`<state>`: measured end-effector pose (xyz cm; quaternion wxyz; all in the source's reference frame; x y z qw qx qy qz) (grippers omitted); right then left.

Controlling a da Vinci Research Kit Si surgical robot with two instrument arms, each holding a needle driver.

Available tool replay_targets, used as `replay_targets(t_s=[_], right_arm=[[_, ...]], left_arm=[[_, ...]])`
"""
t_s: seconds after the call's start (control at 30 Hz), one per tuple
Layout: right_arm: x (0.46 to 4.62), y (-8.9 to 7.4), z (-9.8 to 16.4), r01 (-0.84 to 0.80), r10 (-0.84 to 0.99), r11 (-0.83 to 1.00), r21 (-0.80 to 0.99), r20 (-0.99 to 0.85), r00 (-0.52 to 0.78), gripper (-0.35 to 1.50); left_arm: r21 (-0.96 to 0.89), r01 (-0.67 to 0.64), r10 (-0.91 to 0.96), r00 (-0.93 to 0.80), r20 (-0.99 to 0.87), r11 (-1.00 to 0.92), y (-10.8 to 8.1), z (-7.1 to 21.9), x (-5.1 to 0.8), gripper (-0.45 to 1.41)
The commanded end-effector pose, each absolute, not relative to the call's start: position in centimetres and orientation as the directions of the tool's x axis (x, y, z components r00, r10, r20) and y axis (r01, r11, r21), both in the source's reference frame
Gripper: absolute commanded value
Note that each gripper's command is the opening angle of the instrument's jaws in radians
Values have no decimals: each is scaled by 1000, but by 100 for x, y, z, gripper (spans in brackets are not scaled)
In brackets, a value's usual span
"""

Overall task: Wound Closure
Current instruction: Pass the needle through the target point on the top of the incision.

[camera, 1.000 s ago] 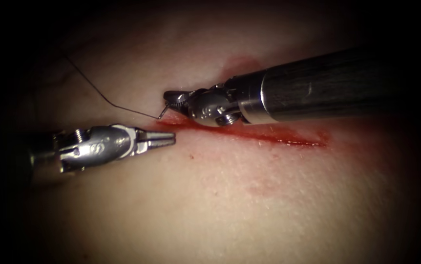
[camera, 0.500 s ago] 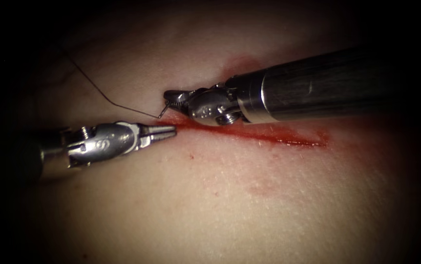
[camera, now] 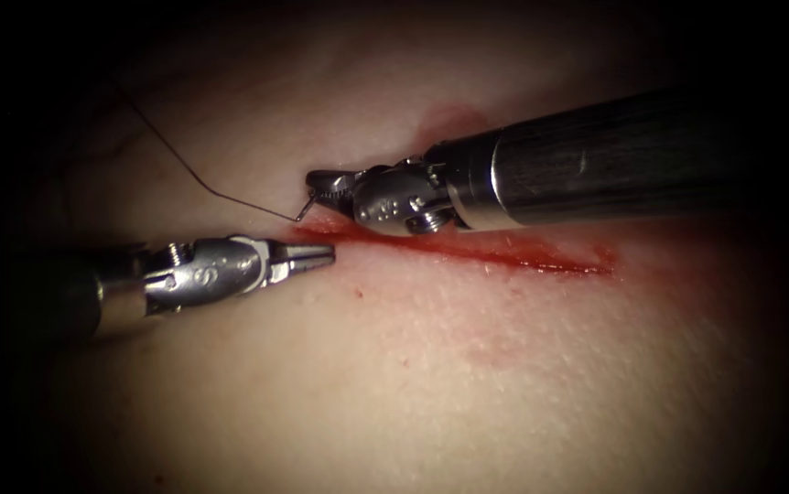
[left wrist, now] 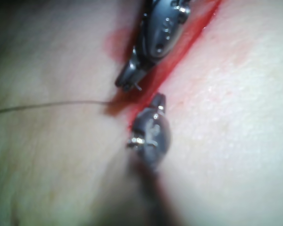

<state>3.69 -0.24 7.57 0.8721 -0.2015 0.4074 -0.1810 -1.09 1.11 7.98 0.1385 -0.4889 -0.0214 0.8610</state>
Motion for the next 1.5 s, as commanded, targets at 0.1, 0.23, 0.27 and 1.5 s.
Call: replay_targets(t_s=[0.1,0.23,0.27,1.5], right_arm=[[372,-28,765,149,-469,861,-486,-647,601,-35],[370,-28,766,146,-465,863,-483,-650,601,-35],[370,-28,766,146,-465,863,-483,-650,601,-35],[363,-20,791,114,-343,931,-347,-725,597,-35]], left_arm=[[-186,-217,272,-492,-827,-958,105,822,-114,-35],[-198,-212,280,-501,-819,-957,100,839,-115,-35],[-200,-207,280,-503,-818,-958,98,846,-116,-35],[-270,-186,328,-526,-785,-945,69,929,-120,-35]])
